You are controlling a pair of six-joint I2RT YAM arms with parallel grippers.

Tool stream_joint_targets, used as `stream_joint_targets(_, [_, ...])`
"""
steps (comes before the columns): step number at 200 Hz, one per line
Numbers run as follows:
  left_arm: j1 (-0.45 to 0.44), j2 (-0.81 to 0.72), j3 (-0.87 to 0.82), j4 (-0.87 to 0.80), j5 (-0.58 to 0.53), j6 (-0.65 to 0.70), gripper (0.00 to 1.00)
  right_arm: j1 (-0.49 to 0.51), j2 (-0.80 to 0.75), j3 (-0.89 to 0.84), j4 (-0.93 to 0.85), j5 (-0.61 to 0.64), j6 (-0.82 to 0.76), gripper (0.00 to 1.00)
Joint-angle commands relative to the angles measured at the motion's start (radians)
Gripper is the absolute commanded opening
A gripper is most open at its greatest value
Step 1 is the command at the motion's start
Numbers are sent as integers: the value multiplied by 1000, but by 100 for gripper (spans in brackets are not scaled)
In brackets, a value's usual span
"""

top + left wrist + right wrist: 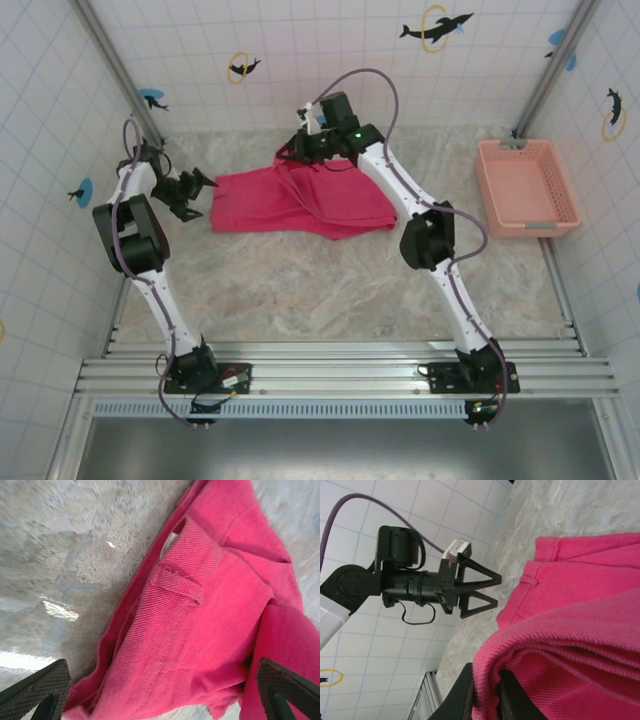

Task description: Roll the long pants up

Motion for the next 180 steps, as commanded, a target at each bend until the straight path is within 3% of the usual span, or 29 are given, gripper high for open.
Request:
stream_joint_targets(1, [-3,31,-6,-11,41,33,97,45,39,51,161,-11,85,14])
stream_joint_targets(68, [-20,18,-73,4,96,43,97,143,208,65,515,38,343,21])
stream_joint_targets(84, [-28,-4,-97,4,97,48,97,164,241,78,519,41,366,32])
stream_joint_targets(96, [-29,-18,-109,4,98,52,97,178,258,84,495,40,365,44])
stream_joint_targets(115, [-29,-26,-109,-8,96,64,97,186,260,84,469,39,364,55])
stream_joint_targets(144, [-29,-40,-104,-29,90,79,97,160,201,84,353,48,286,55])
stream_joint_targets(180, [-31,-102,-33,-135,18,145,97,82,55,54,9,50,20,55])
